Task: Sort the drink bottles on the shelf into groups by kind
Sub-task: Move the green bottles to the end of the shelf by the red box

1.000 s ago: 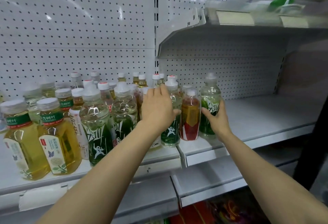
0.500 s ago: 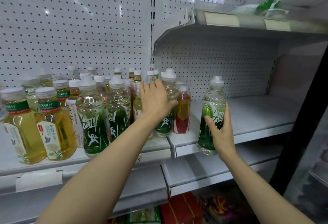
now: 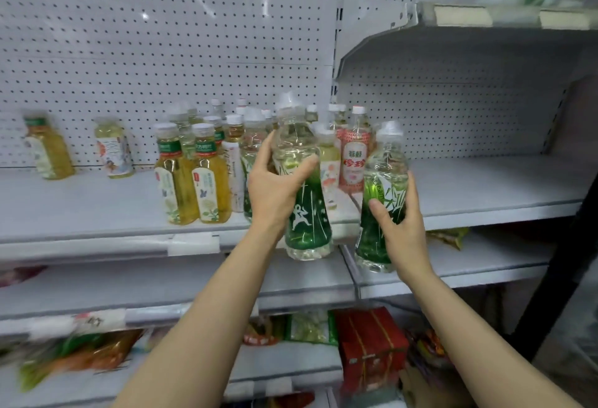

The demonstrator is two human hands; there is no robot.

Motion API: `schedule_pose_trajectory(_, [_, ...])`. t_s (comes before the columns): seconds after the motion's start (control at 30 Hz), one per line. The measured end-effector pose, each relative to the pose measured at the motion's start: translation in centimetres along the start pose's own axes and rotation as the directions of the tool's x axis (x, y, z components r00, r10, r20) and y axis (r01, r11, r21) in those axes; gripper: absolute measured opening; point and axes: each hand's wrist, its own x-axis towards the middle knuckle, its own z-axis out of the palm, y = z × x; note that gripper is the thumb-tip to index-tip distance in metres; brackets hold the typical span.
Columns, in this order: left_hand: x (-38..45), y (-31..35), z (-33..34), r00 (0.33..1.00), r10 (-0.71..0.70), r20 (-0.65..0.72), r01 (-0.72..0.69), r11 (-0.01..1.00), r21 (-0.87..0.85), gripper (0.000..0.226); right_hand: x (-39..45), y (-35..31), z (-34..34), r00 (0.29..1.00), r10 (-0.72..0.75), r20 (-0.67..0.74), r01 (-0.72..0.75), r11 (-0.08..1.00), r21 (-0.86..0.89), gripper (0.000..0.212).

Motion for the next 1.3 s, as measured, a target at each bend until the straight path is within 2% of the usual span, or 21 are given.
schedule_pose_trajectory(0.13, [-2.5, 0.5, -6.2, 0.997, 0.001, -0.081, 0.003, 0.999, 0.043, 0.077, -4.2, -2.9, 4.3, 0.998, -0.006, 0.07, 0.004, 1.0, 0.022, 0.085])
schedule_pose_trajectory(0.33, [-5.3, 1.5, -15.1, 0.991, 0.045, -0.126, -0.027, 0.99, 0.141, 0.069, -9.5, -6.8, 11.3, 0.986, -0.044, 0.163, 0.028, 0.995, 0.1, 0.086])
schedule_pose_trajectory(0.47, [-5.6, 2.1, -20.1, 0.983, 0.054, -0.177, -0.017, 0.978, 0.208, 0.078, -11.4, -8.7, 16.1, 0.966, -0.057, 0.251, 0.021, 0.989, 0.145, 0.085])
schedule_pose_trajectory(0.57, [-5.1, 2.4, -23.6, 0.975, 0.068, -0.21, -0.01, 0.964, 0.264, 0.076, -11.8, -9.9, 19.9, 0.949, -0.093, 0.301, 0.035, 0.98, 0.193, 0.085])
schedule_pose_trajectory(0.63, [-4.5, 2.2, -25.9, 0.968, 0.083, -0.238, -0.009, 0.955, 0.296, 0.083, -11.6, -10.6, 22.6, 0.937, -0.102, 0.334, 0.028, 0.975, 0.22, 0.085])
schedule_pose_trajectory(0.77, [-3.3, 1.7, -30.6, 0.946, 0.106, -0.306, 0.003, 0.941, 0.338, 0.083, -11.2, -11.6, 27.6, 0.912, -0.146, 0.383, 0.032, 0.957, 0.288, 0.085])
schedule_pose_trajectory(0.93, [-1.7, 1.4, -36.2, 0.902, 0.115, -0.416, 0.049, 0.931, 0.362, 0.097, -10.7, -12.7, 32.8, 0.87, -0.202, 0.449, 0.055, 0.946, 0.319, 0.085])
schedule_pose_trajectory(1.1, [0.5, 1.3, -41.5, 0.883, 0.139, -0.448, 0.05, 0.922, 0.384, 0.084, -10.8, -14.3, 38.3, 0.852, -0.222, 0.474, 0.059, 0.94, 0.335, 0.084])
schedule_pose_trajectory(1.3, [4.4, 1.3, -49.8, 0.886, 0.13, -0.445, 0.055, 0.923, 0.38, 0.094, -12.0, -16.4, 46.2, 0.874, -0.21, 0.439, 0.03, 0.923, 0.383, 0.084])
